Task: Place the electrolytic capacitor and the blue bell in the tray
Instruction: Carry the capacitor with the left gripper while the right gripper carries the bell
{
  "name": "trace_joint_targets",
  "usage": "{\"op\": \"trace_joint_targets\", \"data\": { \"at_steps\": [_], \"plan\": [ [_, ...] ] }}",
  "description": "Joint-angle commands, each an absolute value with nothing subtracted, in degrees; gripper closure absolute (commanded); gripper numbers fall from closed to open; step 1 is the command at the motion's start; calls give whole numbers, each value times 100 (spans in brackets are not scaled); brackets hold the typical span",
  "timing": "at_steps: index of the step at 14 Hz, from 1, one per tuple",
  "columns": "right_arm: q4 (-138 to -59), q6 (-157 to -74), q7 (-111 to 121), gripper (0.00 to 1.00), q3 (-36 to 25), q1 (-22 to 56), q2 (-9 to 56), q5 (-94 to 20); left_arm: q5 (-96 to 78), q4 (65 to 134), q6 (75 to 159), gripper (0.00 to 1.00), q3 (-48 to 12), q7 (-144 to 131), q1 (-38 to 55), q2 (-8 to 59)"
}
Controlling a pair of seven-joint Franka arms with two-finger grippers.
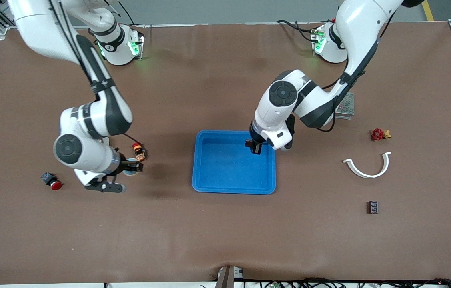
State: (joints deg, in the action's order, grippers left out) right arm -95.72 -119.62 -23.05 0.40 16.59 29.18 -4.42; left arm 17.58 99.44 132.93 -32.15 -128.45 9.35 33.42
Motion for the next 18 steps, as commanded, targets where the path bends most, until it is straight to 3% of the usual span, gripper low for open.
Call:
{"op": "trace_joint_targets", "data": {
  "at_steps": [1,12,18],
  "plan": [
    [-9396,-11865,-3143,53,-18,2090,2927,-519,2362,9571,13306,100,-3208,-13472,1002,3849],
    [-9036,-12463,-5922,53,-35,3769,3523,-440,3559,9580,13816,100,-3155,-14396,1037,4587],
    [-8842,-13016,-6512,53,-35,4051,3989,-475,3603,9571,13816,100,-3155,-14353,1046,4641]
  ]
}}
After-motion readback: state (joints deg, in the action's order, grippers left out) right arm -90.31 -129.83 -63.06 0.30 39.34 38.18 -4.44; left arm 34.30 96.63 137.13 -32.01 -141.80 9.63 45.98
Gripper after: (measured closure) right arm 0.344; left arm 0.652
